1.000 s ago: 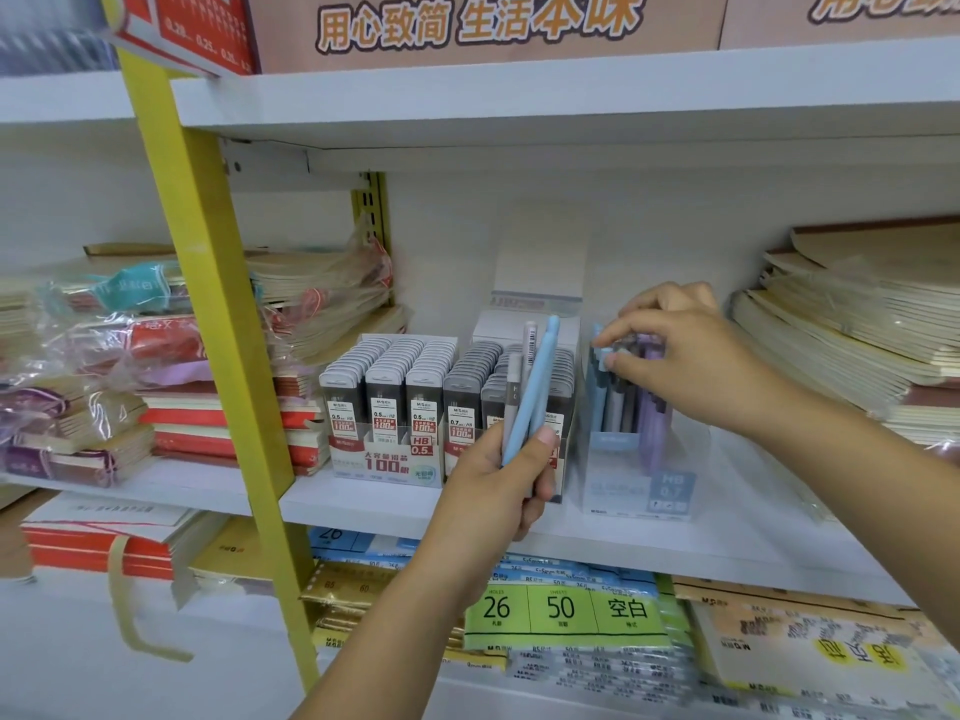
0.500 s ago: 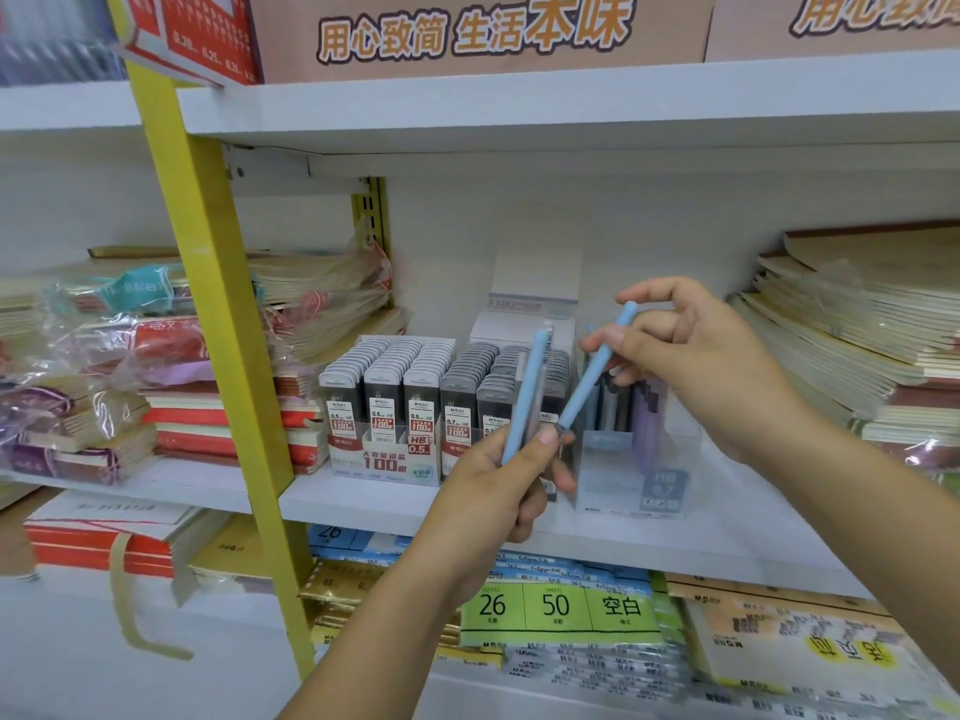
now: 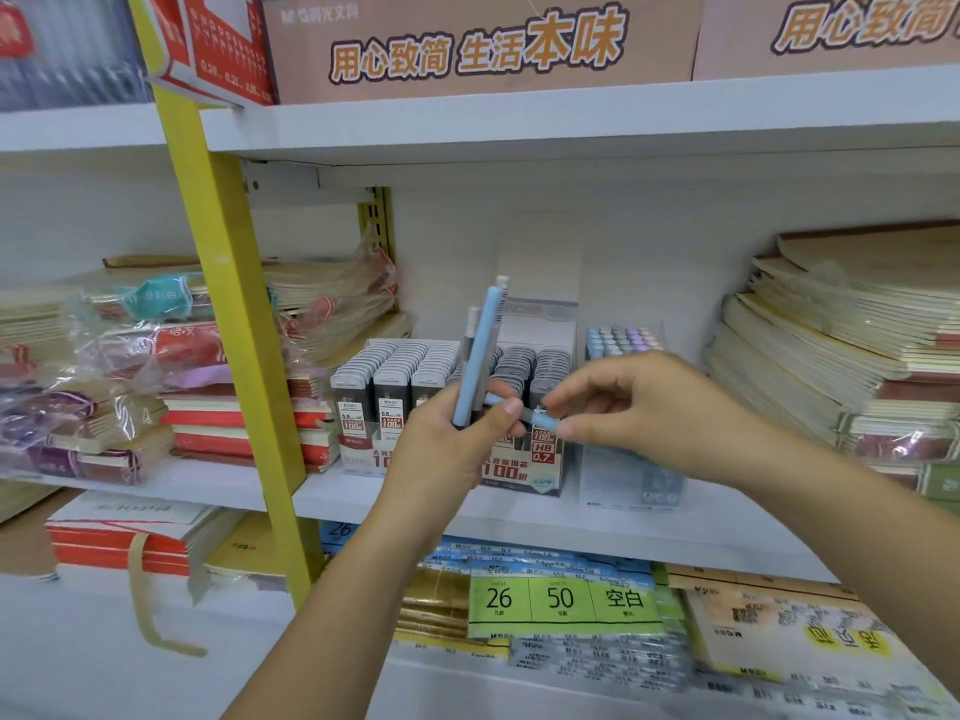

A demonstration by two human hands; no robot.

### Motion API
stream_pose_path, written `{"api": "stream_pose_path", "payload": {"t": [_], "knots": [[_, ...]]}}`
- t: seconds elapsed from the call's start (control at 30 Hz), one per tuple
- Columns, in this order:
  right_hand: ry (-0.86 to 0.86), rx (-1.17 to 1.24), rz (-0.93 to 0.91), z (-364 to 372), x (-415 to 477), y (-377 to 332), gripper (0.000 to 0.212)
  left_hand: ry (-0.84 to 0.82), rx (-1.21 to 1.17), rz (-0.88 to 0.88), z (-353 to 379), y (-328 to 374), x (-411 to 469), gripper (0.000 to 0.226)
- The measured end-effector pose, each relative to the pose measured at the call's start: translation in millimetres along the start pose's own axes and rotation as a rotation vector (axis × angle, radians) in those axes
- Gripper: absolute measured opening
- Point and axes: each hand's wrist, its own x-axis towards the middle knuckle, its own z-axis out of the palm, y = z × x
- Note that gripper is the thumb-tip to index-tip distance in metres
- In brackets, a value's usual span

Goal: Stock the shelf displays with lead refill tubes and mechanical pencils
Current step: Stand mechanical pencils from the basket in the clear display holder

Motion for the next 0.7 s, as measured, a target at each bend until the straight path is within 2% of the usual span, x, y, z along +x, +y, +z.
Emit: {"api": "stream_pose_path", "payload": {"t": [0.07, 0.13, 0.2, 0.3, 0.37, 0.47, 0.7], "knots": [[-0.009, -0.02, -0.042, 7.4, 1.0, -2.6, 0.026, -0.031, 0.015, 0.016, 3.1, 3.6, -0.8, 0.016], [0.005, 0.006, -0.072, 7.7, -0.9, -2.8, 0.043, -0.042, -0.001, 0.023, 4.4, 3.1, -1.5, 0.011], [0.117, 0.159, -0.086, -2.4, -1.6, -2.4, 0.058, -0.053, -0.006, 0.022, 4.1, 0.4, -3.1, 0.01], [0.373, 0.33, -0.15, -27.8, 1.8, -0.1, 0.052, -0.05, -0.039, -0.021, 5.9, -6.3, -6.0, 0.02], [0.459, 0.254, -0.216, -37.7, 5.7, 2.3, 0.044, -0.056, -0.058, -0.046, 8.9, -10.7, -7.4, 0.023], [0.502, -0.017, -0.23, -35.1, 14.5, 14.1, 0.03, -0.06, -0.066, -0.064, 13.7, -16.1, -7.8, 0.022], [0.458, -0.31, -0.188, -20.2, 20.2, 40.1, 0.025, -0.06, -0.046, -0.089, 17.4, -21.4, -6.6, 0.021]]}}
